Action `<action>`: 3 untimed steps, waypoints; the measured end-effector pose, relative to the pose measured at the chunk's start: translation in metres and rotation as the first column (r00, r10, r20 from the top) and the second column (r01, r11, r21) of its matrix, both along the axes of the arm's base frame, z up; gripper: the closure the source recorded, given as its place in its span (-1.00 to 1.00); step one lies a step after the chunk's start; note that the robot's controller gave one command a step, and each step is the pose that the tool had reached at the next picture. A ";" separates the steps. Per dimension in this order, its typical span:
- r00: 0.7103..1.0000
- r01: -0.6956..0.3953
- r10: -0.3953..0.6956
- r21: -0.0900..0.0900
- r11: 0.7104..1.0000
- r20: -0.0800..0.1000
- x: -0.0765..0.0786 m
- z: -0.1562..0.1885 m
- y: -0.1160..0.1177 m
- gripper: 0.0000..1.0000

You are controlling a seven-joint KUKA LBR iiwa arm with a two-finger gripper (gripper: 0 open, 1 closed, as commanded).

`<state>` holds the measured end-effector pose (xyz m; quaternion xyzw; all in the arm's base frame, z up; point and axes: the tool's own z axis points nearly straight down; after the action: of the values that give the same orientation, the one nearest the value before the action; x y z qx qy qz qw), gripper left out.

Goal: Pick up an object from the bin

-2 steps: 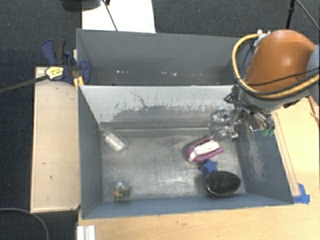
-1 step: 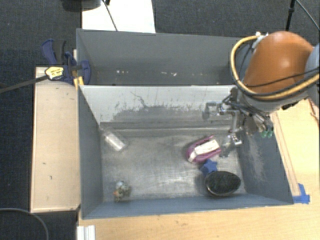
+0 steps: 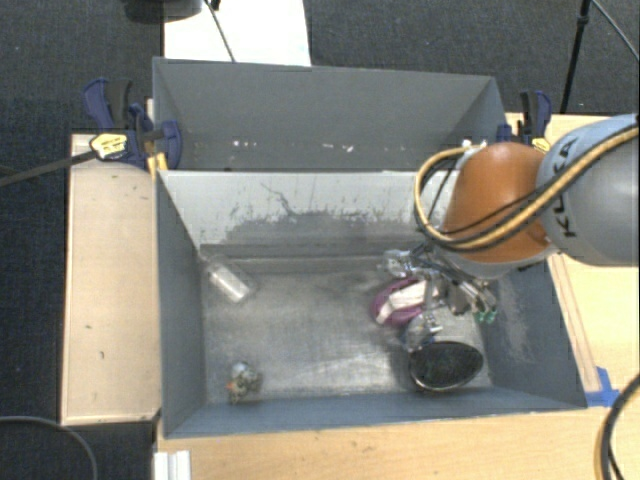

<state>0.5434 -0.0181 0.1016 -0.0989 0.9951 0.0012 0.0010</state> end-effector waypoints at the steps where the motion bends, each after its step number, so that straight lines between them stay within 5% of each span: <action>1: 0.964 0.266 -0.266 0.000 0.964 -0.005 0.018 -0.025 -0.010 -1.00; 2: 0.964 0.264 -0.264 0.002 0.964 0.006 0.019 -0.028 -0.010 1.00; 3: 0.978 0.208 -0.208 -0.001 0.978 0.009 0.020 0.115 -0.016 1.00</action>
Offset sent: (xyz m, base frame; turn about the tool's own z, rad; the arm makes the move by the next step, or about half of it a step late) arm 0.0160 -0.0112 -0.0306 0.2687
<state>0.5639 -0.0337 0.2162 0.0056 1.0000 -0.0004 0.0055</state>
